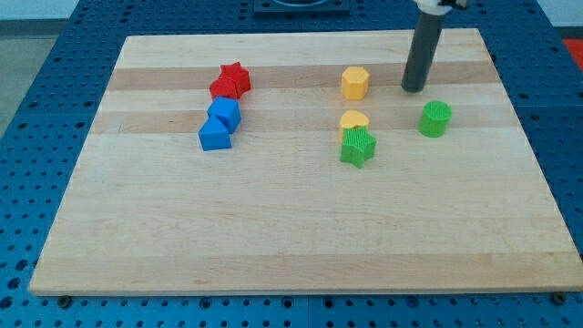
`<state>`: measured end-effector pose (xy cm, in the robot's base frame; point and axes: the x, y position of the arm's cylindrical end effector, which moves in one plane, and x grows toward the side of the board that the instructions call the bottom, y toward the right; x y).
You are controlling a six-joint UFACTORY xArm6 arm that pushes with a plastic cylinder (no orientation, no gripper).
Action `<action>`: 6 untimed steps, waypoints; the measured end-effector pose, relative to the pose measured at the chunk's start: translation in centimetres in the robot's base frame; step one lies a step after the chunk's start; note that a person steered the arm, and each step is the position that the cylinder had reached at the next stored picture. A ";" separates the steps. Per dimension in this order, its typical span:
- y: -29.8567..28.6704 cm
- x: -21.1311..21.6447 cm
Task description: Move the yellow hexagon to the top right of the green circle
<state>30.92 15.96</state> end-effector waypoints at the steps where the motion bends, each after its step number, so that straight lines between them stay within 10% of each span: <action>1: -2.7 -3.3; 6: -11.6 -0.8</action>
<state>30.10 4.38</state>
